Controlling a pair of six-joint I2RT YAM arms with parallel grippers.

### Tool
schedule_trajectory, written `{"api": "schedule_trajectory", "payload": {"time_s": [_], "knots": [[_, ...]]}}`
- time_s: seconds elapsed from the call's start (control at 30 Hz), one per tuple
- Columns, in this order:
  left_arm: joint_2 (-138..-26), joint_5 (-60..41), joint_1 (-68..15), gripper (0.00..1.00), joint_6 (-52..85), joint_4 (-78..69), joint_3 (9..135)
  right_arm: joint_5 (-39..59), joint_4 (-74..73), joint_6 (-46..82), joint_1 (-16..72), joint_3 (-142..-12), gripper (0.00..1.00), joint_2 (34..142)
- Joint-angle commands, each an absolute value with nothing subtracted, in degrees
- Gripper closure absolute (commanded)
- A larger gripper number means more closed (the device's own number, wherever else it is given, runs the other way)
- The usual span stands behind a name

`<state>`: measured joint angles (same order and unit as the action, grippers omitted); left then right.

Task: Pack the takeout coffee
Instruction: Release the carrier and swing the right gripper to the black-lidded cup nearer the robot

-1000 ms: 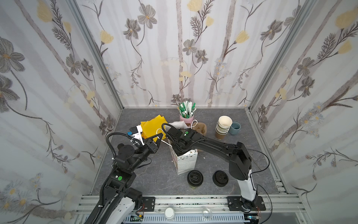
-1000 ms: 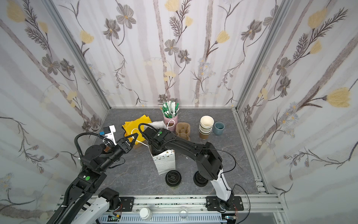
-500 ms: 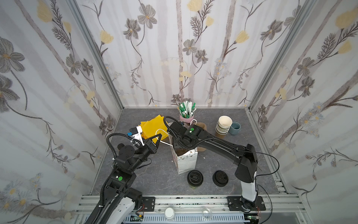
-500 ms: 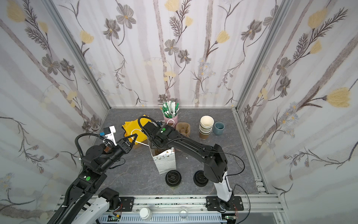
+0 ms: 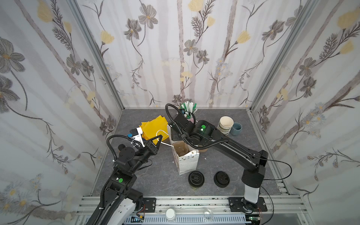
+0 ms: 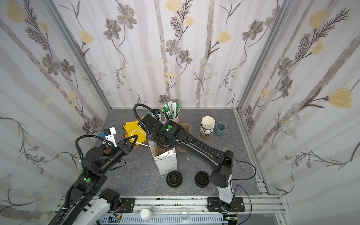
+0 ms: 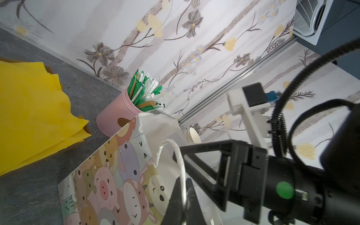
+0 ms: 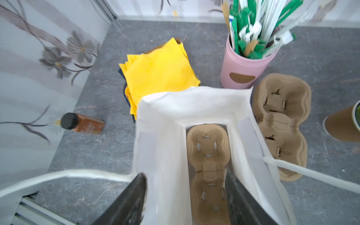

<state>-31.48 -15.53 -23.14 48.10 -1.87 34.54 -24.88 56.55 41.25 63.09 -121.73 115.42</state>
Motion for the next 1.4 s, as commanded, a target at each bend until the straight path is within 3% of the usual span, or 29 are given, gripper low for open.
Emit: {"api": "schedule_trajectory", "payload": {"time_s": [0.0,0.17,0.3,0.43,0.6,0.8,1.13,1.37], "knots": [[-31.46,-16.04,-23.16,0.79,47.99,-4.2,34.75,-27.35,50.0,34.62,64.62,-122.33,0.34,111.34],[-30.47,-15.61,-23.16,0.25,46.64,-3.78,35.29,-28.55,48.94,30.74,68.88,-119.07,0.35,103.81],[-28.87,-14.08,-23.12,0.13,43.82,0.96,37.02,-32.79,50.8,31.57,74.53,-110.86,0.35,95.7],[-27.03,-11.52,-23.03,0.11,41.53,5.41,39.07,-34.83,53.79,37.88,79.47,-100.03,0.35,86.8],[-25.65,-8.1,-22.95,0.11,39.7,10.38,40.56,-26.21,52.54,45.76,83.72,-84.37,0.37,77.89],[-24.1,-6.33,-22.93,0.12,41.02,10.99,38.61,-25.15,49.21,46.26,91.5,-67.12,0.37,72.19],[-22.63,-5.05,-22.99,0.13,41.57,10.99,37.29,-20.77,41.93,24.66,86.28,-58.54,0.33,72.44],[-21.89,-5.14,-22.94,0.13,41.58,10.99,37.29,-12.09,28.25,-1.18,83.03,-46.72,0.29,63.23]]}}
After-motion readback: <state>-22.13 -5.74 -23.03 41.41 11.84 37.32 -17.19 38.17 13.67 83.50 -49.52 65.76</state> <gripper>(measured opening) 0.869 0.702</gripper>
